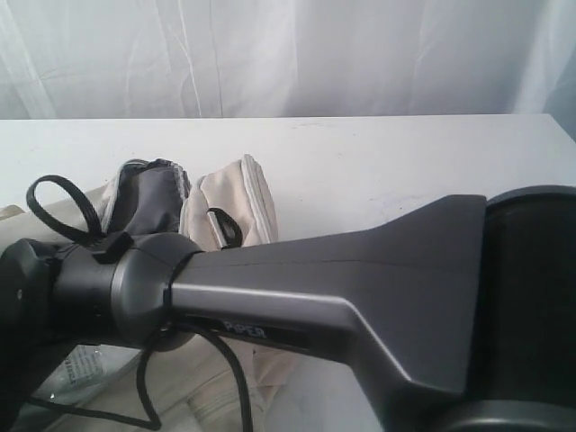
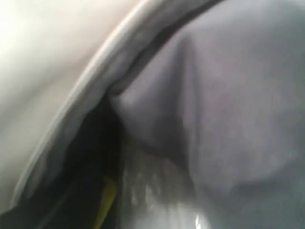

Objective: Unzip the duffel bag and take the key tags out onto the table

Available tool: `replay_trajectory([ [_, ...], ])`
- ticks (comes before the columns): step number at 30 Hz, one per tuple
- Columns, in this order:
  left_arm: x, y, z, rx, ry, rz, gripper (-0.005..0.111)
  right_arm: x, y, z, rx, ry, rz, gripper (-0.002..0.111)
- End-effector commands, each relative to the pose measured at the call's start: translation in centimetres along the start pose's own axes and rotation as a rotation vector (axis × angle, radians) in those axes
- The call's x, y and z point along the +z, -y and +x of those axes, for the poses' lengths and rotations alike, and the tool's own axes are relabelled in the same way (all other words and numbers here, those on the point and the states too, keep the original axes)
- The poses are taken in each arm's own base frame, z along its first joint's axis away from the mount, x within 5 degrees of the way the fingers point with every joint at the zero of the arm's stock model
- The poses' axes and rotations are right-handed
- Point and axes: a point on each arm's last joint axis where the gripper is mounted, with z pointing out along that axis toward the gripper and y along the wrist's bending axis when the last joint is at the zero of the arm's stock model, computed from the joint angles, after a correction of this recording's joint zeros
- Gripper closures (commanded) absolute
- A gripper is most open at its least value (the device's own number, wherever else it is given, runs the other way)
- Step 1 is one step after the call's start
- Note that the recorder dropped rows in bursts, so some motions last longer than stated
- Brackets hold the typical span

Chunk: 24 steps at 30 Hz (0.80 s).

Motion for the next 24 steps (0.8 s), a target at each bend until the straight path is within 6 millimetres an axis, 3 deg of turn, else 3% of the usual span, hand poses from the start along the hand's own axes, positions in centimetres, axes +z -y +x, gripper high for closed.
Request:
replay_trajectory([
  [1, -0.1, 0.1, -0.1, -0.033, 0.020, 0.031, 0.107, -1.0, -0.9, 0.6, -0.018, -0.102, -0.086, 0.047],
  [7, -0.2, 1.2, -0.4, -0.070, 0.054, 0.146, 0.107, -1.2, -0.2, 2.5, -0.036, -0.302, -0.011, 0.047],
  [12, -0.3, 1.7, -0.7, -0.091, 0.079, 0.212, 0.107, -1.3, -0.1, 2.8, -0.057, -0.345, -0.006, 0.051],
  [15, -0.4, 1.9, -0.8, -0.098, 0.090, 0.233, 0.107, -1.3, -0.1, 3.2, -0.081, -0.376, -0.005, 0.060],
  [18, -0.5, 2.1, -1.2, -0.101, 0.130, 0.256, 0.107, -1.5, 0.4, 3.6, -0.124, -0.428, 0.045, 0.077],
  [21, -0.6, 2.5, -1.1, -0.122, 0.115, 0.305, 0.107, -1.8, 1.1, 3.9, -0.063, -0.476, 0.123, 0.099],
  [24, -0.6, 2.6, -1.2, -0.125, 0.124, 0.314, 0.107, -3.2, 1.7, 3.1, 0.007, -0.473, 0.169, 0.108],
])
